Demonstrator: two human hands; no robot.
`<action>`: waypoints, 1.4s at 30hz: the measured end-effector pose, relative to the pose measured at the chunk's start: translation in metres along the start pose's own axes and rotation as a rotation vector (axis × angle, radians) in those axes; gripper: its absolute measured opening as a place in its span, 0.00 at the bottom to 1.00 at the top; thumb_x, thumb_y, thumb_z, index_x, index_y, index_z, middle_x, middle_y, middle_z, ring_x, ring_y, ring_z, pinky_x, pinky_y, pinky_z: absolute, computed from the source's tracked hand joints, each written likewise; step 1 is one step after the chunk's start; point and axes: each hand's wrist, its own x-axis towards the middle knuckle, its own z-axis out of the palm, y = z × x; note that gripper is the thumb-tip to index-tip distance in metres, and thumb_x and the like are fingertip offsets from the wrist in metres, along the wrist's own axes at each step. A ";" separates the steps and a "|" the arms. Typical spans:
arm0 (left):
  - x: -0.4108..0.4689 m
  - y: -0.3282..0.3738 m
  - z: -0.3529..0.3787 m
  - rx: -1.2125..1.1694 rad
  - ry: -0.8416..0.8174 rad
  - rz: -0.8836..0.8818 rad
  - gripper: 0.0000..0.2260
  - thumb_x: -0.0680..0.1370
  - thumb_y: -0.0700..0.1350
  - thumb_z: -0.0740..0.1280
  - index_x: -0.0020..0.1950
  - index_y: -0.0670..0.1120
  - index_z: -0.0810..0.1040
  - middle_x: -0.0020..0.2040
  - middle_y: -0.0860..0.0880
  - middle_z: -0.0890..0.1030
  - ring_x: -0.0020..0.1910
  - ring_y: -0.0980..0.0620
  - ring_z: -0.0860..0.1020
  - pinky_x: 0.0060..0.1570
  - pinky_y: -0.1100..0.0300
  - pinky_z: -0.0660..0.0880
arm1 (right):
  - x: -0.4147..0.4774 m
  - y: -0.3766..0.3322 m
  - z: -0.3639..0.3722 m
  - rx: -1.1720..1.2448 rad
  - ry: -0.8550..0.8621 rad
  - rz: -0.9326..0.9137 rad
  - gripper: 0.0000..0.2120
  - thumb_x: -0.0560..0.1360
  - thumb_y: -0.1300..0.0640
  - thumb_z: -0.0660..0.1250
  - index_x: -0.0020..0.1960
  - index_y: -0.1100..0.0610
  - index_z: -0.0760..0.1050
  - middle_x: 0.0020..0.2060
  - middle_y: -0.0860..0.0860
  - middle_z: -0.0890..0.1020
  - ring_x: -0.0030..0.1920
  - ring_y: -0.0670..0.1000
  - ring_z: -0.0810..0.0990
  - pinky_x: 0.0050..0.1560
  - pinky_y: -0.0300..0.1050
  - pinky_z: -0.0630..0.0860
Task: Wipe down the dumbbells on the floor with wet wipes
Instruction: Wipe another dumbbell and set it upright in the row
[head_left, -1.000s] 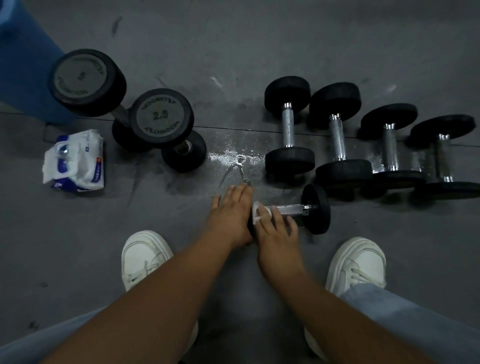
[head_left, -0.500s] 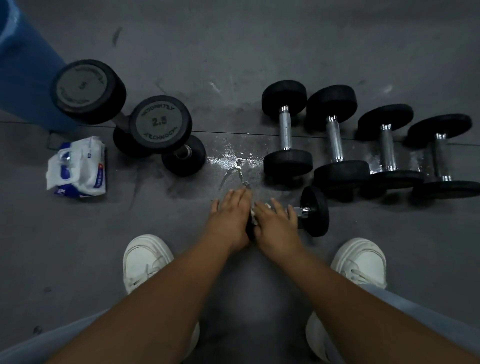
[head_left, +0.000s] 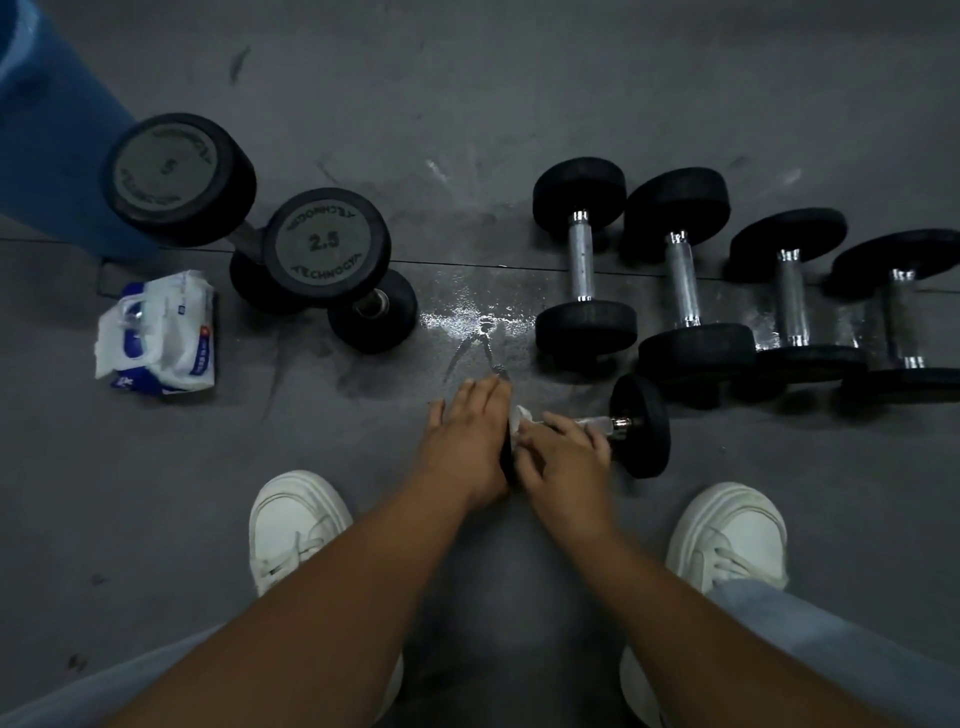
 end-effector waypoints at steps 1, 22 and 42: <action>0.000 0.000 0.000 0.003 -0.006 0.000 0.43 0.72 0.52 0.70 0.80 0.51 0.47 0.80 0.53 0.50 0.80 0.50 0.47 0.76 0.45 0.46 | 0.009 0.000 -0.001 -0.003 -0.029 0.021 0.12 0.72 0.49 0.60 0.48 0.48 0.81 0.48 0.47 0.84 0.65 0.49 0.73 0.68 0.53 0.54; 0.001 -0.002 -0.004 0.038 -0.020 0.023 0.51 0.66 0.56 0.75 0.80 0.50 0.48 0.80 0.52 0.51 0.79 0.50 0.49 0.76 0.44 0.49 | -0.001 -0.037 0.004 1.521 -0.085 1.317 0.14 0.80 0.67 0.55 0.37 0.60 0.69 0.19 0.51 0.76 0.24 0.48 0.75 0.48 0.44 0.76; 0.002 -0.001 0.000 0.020 0.020 0.009 0.46 0.69 0.53 0.74 0.79 0.51 0.49 0.79 0.52 0.52 0.79 0.50 0.49 0.76 0.44 0.48 | 0.005 -0.039 0.000 1.186 -0.008 1.081 0.07 0.73 0.63 0.71 0.41 0.58 0.74 0.33 0.53 0.79 0.28 0.47 0.76 0.27 0.37 0.71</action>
